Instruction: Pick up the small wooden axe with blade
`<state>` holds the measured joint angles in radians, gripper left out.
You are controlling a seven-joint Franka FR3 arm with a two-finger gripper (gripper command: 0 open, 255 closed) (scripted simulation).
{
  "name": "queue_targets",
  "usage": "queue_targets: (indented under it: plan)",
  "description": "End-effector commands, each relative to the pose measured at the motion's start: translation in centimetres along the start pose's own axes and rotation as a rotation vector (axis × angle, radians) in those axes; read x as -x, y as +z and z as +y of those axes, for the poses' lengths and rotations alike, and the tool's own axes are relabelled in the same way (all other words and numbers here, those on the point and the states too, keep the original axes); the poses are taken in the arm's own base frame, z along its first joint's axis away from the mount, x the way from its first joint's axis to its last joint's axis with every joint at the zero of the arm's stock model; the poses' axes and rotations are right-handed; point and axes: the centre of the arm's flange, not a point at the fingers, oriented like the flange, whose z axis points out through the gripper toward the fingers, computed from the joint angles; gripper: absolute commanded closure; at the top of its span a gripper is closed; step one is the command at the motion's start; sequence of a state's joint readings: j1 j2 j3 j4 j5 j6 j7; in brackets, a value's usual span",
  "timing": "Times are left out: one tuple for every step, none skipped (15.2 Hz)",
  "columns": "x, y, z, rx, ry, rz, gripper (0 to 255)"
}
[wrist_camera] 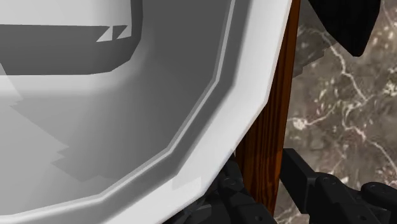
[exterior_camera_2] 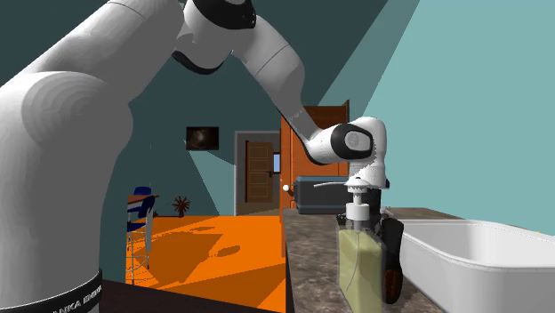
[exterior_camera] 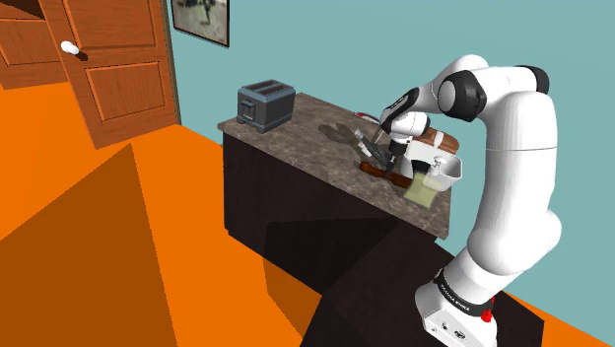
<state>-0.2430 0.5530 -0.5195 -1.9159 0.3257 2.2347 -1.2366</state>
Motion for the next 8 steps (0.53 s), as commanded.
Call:
queue_targets:
  plan:
    - [0.0,0.0,0.0,0.001,0.0,0.0,255]
    - [0.0,0.0,0.0,0.001,0.0,0.0,255]
    - [0.0,0.0,0.0,0.001,0.0,0.0,255]
    - [0.0,0.0,0.0,0.001,0.0,0.0,255]
    - [0.0,0.0,0.0,0.001,0.0,0.0,255]
    - [0.1,-0.5,-0.1,0.001,0.0,0.0,255]
    - [0.1,-1.0,-0.1,0.001,0.0,0.0,255]
    - [0.2,-1.5,-0.2,0.001,0.0,0.0,255]
